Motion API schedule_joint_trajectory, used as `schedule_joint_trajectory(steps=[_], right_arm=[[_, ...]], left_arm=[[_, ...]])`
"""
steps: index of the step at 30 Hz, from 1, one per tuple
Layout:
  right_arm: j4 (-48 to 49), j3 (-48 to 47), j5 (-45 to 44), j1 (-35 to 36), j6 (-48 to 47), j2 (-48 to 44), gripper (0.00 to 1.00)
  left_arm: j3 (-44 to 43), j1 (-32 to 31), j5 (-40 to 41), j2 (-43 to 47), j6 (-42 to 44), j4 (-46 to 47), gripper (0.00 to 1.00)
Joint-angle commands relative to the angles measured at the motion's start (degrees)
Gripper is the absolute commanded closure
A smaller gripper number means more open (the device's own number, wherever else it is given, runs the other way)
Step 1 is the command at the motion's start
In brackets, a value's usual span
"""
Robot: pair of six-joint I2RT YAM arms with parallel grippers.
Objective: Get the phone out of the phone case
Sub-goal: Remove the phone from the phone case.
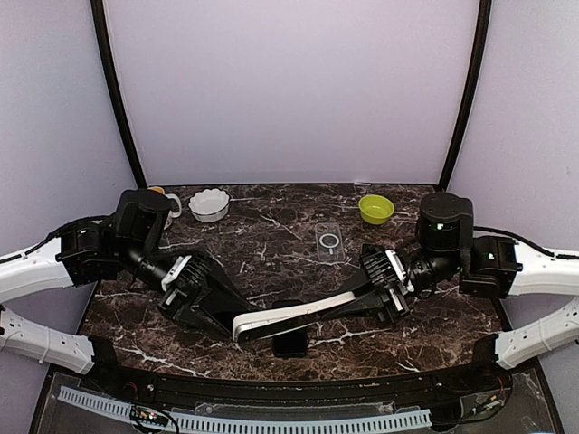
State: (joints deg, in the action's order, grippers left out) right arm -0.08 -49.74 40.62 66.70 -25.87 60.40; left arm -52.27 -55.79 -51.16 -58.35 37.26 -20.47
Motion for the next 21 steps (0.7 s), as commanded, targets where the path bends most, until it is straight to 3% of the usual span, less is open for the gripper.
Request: schedule_joint_trajectory(steps=[1,12,21], right_arm=[[3.56,-1.92,-2.15,-0.36,-1.87,-0.54,1.00],[6.31,-2.47,-3.43,-0.43,-3.31,2.38,1.00],[6.68,-3.20,-0.06,-0.48,-2.35,3.85,1.00]], left_arm=[[-2.29,0.07,-2.91,0.16,0.72,-1.23,0.42],[-3.44,-0.02,-7.35,-1.04,-0.06,-1.46,0.41],[-3.50,-0.02,-7.93,-1.88,0.58,-1.22,0.47]])
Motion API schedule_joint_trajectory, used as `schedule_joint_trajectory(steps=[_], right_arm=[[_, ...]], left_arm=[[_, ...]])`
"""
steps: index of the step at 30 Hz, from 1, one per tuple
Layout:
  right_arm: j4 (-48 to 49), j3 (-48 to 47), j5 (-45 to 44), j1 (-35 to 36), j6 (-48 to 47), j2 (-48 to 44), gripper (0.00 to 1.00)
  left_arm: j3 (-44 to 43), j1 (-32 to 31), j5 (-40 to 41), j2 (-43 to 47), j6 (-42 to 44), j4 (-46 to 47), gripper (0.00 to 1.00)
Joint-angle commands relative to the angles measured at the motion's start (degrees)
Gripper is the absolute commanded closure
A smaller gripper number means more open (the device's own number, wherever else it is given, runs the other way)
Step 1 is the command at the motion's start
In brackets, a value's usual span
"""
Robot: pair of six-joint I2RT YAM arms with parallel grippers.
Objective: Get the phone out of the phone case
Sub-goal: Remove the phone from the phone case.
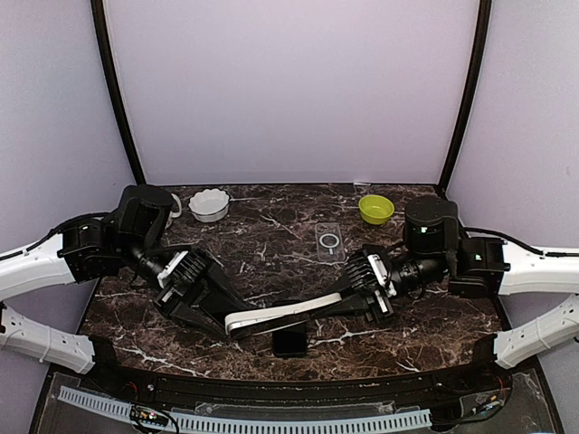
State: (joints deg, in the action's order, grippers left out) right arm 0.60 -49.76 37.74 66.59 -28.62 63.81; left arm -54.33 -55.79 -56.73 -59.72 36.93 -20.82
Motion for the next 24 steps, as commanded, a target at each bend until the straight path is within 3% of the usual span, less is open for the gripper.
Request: schedule_joint_trajectory(steps=[1,18,24], right_arm=[[6.01,-3.34,3.18,-0.32,0.53,0.63,1.00],[1.13,-3.53,7.96,2.75,-1.21,1.47,1.00],[-0.18,-2.71,8.14,4.22,-1.64,1.07,1.00]], left_arm=[[-1.54,-0.02,-2.40,-0.84,0.98,-0.84,0.49],[-2.55,0.49,1.19,-4.85,3.73,-4.01,0.59],[-2.27,4.92,-1.15,-5.59,4.67,-3.38,0.62]])
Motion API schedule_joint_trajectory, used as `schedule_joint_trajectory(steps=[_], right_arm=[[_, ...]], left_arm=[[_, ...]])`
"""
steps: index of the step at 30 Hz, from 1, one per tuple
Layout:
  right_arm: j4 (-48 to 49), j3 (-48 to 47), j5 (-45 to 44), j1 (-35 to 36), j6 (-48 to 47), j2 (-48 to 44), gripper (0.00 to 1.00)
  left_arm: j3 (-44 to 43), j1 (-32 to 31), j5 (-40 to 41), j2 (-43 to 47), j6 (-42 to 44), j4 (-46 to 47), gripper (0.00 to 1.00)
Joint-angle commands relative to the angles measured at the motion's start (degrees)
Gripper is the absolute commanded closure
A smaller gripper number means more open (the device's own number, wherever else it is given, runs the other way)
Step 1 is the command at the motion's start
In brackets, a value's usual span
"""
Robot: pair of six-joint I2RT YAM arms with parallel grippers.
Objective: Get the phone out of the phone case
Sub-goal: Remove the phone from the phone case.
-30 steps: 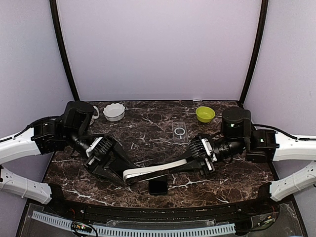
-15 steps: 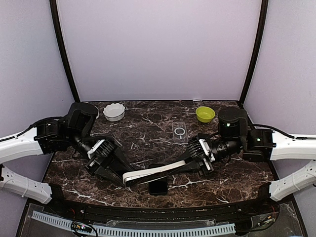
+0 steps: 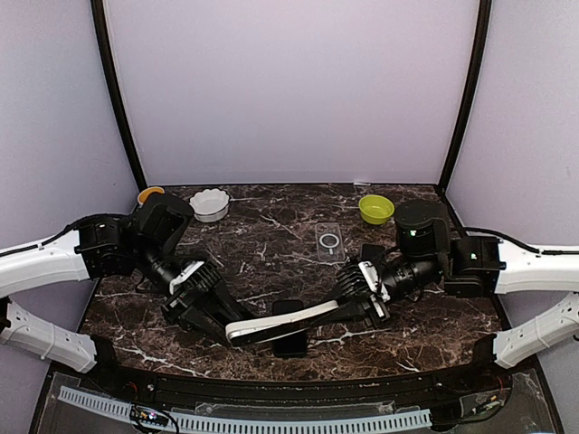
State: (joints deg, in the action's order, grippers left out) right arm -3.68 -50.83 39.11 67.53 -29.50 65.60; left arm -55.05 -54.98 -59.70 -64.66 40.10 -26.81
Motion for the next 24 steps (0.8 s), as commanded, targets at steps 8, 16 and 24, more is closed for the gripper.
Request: schedule_joint_trajectory(steps=[8,16,24], right_arm=[[5.38,0.74,8.09,3.83,0.69,-1.59,1.00],[4.28,1.63,10.06,3.83,0.19,-2.05,1.00],[7.12,6.24,-9.30,3.41,-3.02,-5.93,1.00]], left_arm=[[-0.32,7.81,2.21,-1.72,1.22,5.95,0.64],[-0.36,8.43,5.34,-2.62,-0.20,7.88,0.64],[0.71,8.66,10.19,1.58,0.10,6.36,0.44]])
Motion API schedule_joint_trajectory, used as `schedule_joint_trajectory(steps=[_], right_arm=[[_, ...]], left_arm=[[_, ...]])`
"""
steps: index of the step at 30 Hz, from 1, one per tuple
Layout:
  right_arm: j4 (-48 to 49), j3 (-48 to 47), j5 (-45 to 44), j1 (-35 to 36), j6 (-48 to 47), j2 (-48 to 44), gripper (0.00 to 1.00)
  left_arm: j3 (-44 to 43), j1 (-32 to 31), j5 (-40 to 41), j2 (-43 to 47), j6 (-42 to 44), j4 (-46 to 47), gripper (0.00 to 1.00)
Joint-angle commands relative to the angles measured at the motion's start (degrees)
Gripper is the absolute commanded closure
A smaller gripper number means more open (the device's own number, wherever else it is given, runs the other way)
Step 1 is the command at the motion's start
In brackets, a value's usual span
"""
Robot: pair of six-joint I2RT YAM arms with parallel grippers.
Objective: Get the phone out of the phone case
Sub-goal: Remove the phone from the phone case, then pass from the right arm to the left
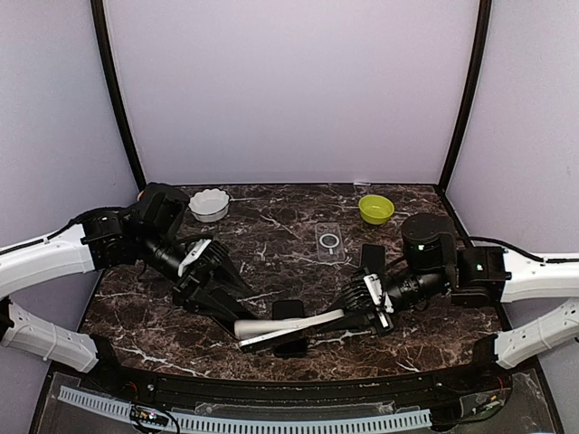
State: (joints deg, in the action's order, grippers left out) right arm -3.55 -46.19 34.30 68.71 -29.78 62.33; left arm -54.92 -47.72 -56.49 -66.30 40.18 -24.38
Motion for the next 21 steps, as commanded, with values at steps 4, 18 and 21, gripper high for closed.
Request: schedule_joint_trajectory(steps=[4,18,21], right_arm=[[9.59,4.04,-17.29,0.76,-3.54,-3.50,1.00],[24.95,7.97,-41.67,-0.77,2.01,-2.67,1.00],[26.37,8.96,-35.04,-0.77,2.68,-4.85,1.00]], left_arm=[[1.62,1.40,12.31,8.41,0.16,1.09,0.40],[8.61,1.28,17.07,19.46,-11.55,9.27,0.57],[9.45,0.98,16.30,18.95,-12.80,11.92,0.57]])
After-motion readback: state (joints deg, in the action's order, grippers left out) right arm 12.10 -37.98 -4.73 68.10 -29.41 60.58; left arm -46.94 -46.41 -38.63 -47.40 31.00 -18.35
